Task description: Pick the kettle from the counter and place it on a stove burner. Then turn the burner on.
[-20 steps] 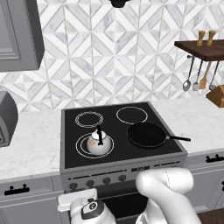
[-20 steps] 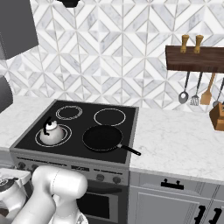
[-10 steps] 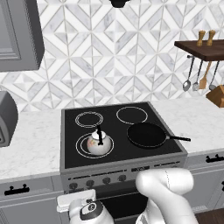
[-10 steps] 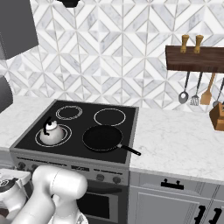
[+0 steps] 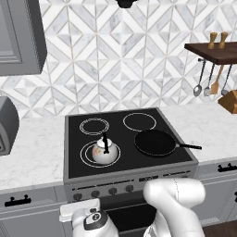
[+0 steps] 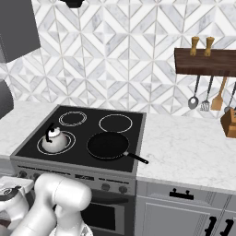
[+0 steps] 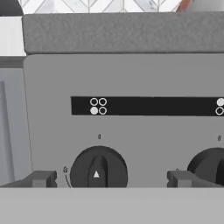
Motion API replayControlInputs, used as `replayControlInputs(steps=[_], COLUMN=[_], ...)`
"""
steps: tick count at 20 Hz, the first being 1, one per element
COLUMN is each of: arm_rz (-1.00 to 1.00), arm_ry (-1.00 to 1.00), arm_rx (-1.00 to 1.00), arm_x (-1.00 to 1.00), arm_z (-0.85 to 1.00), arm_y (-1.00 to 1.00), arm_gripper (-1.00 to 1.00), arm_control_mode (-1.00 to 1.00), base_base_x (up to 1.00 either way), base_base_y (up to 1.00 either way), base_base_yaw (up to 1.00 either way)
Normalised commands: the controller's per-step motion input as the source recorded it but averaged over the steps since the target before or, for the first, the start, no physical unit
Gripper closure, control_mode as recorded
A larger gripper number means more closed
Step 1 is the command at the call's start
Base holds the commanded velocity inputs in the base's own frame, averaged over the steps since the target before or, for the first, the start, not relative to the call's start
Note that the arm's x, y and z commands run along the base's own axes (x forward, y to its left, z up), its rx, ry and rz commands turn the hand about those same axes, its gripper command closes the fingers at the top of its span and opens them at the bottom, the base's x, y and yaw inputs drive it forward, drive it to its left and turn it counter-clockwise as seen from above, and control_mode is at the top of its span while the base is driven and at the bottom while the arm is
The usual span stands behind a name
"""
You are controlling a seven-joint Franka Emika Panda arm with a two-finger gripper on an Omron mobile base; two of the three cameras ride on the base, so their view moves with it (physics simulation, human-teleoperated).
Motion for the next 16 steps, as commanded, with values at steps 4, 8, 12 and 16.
replayControlInputs(steps=[4, 8, 12, 16], arm_rz=[0.0, 0.0, 0.0, 0.0], arm_ry=[0.0, 0.0, 0.0, 0.0], arm_rx=[0.0, 0.0, 0.0, 0.0], arm_x=[0.14, 0.03, 0.0, 0.0], arm_z=[0.0, -0.04, -0.04, 0.0], arm_y=[0.08, 0.08, 0.15, 0.01], arm_gripper=[-1.0, -1.0, -1.0, -1.0], arm_control_mode=[-1.0, -1.0, -1.0, -1.0], base_base_x=[0.0, 0.0, 0.0, 0.0], base_base_y=[0.0, 0.0, 0.0, 0.0], base_base_yaw=[0.0, 0.0, 0.0, 0.0])
